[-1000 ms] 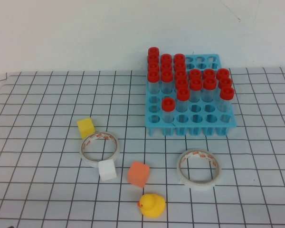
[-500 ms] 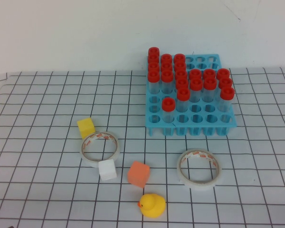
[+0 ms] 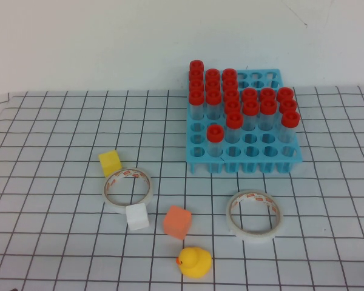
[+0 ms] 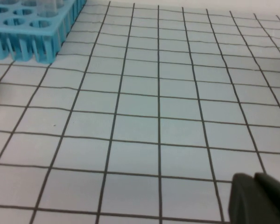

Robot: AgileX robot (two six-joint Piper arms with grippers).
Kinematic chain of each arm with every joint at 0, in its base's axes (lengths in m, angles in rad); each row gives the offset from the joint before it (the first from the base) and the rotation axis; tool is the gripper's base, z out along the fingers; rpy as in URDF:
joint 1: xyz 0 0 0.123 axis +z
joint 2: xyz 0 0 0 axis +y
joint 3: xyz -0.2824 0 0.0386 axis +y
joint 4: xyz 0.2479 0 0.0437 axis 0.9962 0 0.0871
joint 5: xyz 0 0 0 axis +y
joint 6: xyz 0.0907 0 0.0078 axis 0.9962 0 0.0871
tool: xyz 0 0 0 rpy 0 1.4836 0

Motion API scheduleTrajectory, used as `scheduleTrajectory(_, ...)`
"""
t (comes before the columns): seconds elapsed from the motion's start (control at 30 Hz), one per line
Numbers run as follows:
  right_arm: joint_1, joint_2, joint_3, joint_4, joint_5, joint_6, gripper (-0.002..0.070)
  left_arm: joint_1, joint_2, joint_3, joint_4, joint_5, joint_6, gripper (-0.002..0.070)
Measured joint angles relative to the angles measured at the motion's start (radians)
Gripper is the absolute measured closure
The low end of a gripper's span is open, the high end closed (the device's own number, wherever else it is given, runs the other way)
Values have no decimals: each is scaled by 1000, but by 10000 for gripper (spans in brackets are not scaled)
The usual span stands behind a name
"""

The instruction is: Place the test tubes

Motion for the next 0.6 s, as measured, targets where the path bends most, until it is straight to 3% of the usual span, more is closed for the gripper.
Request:
scheduleTrajectory(0.27, 0, 0, 0, -79, 0, 177, 678, 0, 0, 0, 0, 0, 0, 676)
scheduleTrajectory(0.6, 0, 0, 0, -88, 0, 198, 678, 0, 0, 0, 0, 0, 0, 676)
